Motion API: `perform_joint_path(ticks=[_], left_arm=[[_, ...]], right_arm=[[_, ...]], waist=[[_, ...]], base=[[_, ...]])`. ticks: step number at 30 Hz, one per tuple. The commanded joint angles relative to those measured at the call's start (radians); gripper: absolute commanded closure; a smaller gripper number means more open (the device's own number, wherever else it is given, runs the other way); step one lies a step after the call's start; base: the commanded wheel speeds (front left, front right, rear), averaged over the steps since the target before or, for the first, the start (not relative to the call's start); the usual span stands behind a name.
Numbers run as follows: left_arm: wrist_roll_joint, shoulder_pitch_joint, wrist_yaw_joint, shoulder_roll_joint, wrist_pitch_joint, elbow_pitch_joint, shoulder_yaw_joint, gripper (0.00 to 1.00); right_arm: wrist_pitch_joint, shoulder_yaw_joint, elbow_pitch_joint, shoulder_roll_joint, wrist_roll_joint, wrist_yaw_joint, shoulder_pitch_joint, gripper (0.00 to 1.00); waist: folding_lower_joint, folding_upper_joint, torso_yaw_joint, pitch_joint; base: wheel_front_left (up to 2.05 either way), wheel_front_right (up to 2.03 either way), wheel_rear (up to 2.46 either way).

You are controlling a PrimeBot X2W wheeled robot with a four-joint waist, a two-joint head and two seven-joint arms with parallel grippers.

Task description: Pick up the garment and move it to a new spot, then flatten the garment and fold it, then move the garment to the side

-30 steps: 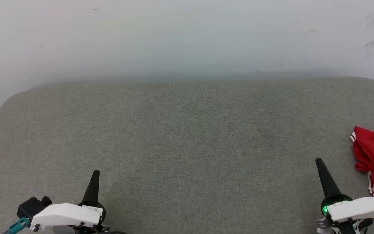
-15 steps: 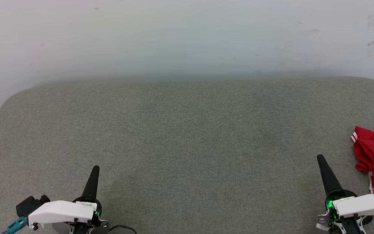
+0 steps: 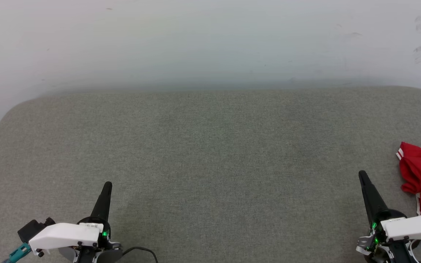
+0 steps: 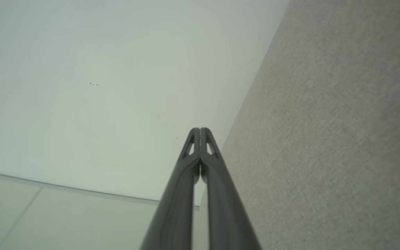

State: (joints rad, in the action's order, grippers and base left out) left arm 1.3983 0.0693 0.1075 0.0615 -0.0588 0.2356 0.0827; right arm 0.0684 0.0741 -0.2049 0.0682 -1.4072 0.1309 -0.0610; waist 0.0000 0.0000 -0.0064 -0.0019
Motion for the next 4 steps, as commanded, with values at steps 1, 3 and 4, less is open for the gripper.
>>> perform_joint_path(ticks=[1, 3, 4], left_arm=[[0.021, 0.022, 0.007, 0.0, -0.006, -0.001, 0.007, 1.0], [0.037, 0.024, 0.009, -0.001, -0.01, 0.0, 0.009, 1.0], [0.044, 0.025, 0.01, -0.001, -0.012, 0.0, 0.01, 1.0]], right_arm=[[0.004, 0.003, -0.002, 0.003, -0.025, 0.0, -0.021, 1.0], [0.005, 0.004, -0.005, 0.003, -0.04, 0.0, -0.024, 1.0], [0.006, 0.004, -0.007, 0.003, -0.048, 0.0, -0.026, 1.0]], waist=[[0.0, 0.0, 0.0, 0.0], [0.0, 0.0, 0.001, 0.001], [0.0, 0.0, 0.001, 0.001]], base=[[0.0, 0.0, 0.0], [0.0, 0.0, 0.0], [0.0, 0.0, 0.0]])
